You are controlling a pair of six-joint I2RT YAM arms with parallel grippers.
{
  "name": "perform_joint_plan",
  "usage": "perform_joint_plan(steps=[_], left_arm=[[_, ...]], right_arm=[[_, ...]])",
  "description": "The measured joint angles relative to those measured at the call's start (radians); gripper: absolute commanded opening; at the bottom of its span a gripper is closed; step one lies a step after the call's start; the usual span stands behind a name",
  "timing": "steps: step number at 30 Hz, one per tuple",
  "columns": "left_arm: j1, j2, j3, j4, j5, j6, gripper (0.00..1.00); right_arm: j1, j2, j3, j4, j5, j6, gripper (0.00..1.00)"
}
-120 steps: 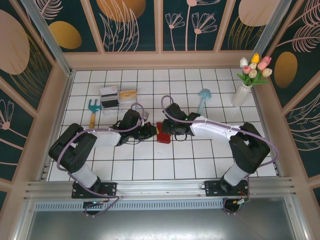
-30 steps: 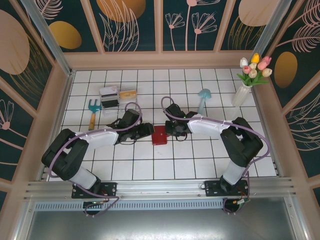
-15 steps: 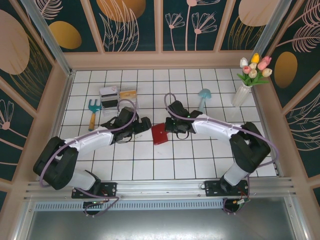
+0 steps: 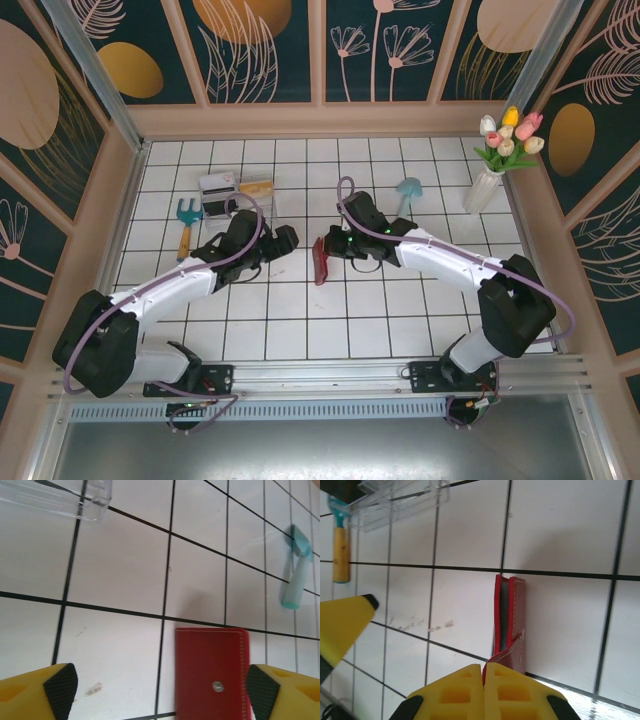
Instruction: Take the credit cards out of the card holder
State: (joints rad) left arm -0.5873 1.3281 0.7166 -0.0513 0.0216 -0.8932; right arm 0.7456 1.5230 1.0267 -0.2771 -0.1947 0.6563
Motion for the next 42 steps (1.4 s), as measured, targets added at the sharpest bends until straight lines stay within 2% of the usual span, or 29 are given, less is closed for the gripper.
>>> perform_joint_plan(steps=[4,8,13,18,20,32,38,42], left_arm=[[0.000,0.004,0.000,0.013,0.024,-0.003,0.80],[0.000,0.037,-0.001,0.034,0.038,-0.015,0.69],[0.000,0.125,-0.001,0.046,0.087,-0.019,0.60],[0.000,0.168,-0.001,0.079,0.156,-0.018,0.42],[0.000,0.185,-0.001,0.095,0.182,-0.016,0.37],[0.000,0.285,0.000,0.179,0.311,-0.016,0.33],[0.000,0.318,0.000,0.190,0.338,-0.013,0.39],[0.000,0.328,0.007,0.190,0.338,-0.009,0.40]], right_arm=[[0.000,0.000,0.000,0.040,-0.050,0.001,0.00],[0.000,0.000,0.000,0.052,-0.061,0.004,0.00],[-0.005,0.001,0.000,0.004,0.008,0.009,0.00],[-0.042,0.001,-0.018,-0.036,0.076,0.019,0.00],[-0.061,0.001,-0.035,-0.051,0.098,0.024,0.00],[-0.090,0.072,-0.077,-0.092,0.170,0.027,0.00],[-0.092,0.109,-0.077,-0.100,0.196,0.027,0.04],[-0.092,0.122,-0.077,-0.104,0.206,0.027,0.04]])
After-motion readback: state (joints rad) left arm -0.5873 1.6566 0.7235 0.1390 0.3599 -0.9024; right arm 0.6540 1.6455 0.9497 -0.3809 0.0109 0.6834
